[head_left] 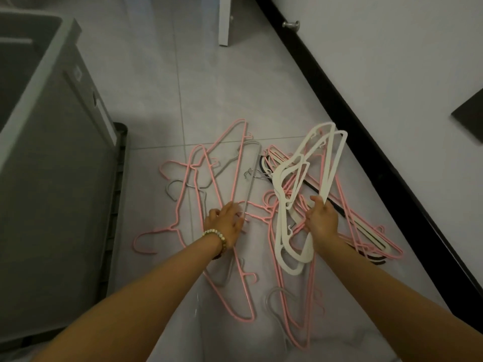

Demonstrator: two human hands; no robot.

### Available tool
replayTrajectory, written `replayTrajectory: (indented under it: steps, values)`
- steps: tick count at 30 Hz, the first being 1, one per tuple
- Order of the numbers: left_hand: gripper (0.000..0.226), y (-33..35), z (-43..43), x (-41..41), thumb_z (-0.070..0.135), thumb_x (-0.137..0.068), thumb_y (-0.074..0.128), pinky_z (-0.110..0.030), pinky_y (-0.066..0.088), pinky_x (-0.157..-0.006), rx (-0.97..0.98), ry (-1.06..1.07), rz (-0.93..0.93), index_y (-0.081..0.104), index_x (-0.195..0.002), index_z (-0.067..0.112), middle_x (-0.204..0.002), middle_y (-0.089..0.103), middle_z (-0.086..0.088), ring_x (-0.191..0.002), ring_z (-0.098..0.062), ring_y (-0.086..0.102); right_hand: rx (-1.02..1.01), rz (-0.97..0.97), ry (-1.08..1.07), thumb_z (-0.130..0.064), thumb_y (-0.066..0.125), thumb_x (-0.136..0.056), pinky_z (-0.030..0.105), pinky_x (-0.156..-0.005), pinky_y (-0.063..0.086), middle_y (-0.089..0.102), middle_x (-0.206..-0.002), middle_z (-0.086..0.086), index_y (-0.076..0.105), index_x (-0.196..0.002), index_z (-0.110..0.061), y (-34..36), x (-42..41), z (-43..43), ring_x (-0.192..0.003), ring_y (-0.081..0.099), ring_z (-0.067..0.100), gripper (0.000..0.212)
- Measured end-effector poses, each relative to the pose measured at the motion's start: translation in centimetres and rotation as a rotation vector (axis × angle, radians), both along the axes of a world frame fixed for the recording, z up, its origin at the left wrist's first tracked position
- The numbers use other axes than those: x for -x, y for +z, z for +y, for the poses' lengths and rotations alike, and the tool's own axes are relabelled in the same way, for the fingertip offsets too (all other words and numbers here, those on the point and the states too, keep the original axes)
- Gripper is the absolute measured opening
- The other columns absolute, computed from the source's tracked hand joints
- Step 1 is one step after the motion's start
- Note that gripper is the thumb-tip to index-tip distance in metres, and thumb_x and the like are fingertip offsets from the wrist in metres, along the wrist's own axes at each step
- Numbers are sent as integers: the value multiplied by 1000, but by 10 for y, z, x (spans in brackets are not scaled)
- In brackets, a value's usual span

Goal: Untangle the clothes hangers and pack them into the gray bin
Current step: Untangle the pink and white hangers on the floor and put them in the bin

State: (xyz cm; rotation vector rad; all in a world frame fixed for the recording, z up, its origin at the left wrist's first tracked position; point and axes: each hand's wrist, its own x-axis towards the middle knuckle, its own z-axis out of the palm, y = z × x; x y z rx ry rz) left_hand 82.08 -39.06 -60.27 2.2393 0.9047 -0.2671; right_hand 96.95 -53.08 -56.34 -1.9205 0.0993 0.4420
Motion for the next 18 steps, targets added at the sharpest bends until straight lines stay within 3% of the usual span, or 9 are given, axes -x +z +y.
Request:
replayTrajectory:
  steps: [4, 7, 10, 15, 18]
  values:
    - [49, 9, 4, -23, 37, -99, 27, -34, 24, -101, -79, 23, -39, 26, -145, 23, -149, 31, -1, -123, -28, 29, 13, -179, 83, -29, 32, -100, 28, -52, 36, 44, -69, 8, 52, -102, -10, -3, 6, 0, -56, 39, 15, 27]
    - [47, 12, 5, -46, 35, -98, 27, -37, 28, -101, 48, 82, -33, 29, -143, 20, -137, 36, -11, -120, -32, 30, -12, -213, 122, -28, 33, -101, 28, -51, 34, 42, -68, 8, 48, -92, -13, -4, 6, -3, -55, 37, 15, 22]
    - [49, 7, 9, -68, 36, -97, 30, -41, 27, -109, 191, 212, 19, 26, -144, 25, -140, 30, -19, -128, -38, 30, -17, -209, 118, -30, 34, -101, 28, -51, 35, 41, -68, 7, 49, -97, -13, -8, 6, -5, -56, 38, 15, 23]
    - [47, 5, 16, -88, 34, -95, 39, -36, 27, -110, 423, 430, -70, 36, -141, 24, -145, 34, -14, -132, -32, 32, -45, -216, 92, -30, 34, -100, 29, -49, 33, 39, -66, 6, 46, -89, -13, -11, 11, -5, -54, 34, 15, 24]
    - [44, 11, 17, -92, 36, -93, 44, -27, 32, -100, 428, 444, -172, 42, -136, 25, -139, 40, -11, -116, -26, 42, -32, -228, 66, -32, 35, -100, 25, -53, 35, 46, -76, 6, 51, -109, -10, -10, 9, 1, -59, 39, 11, 28]
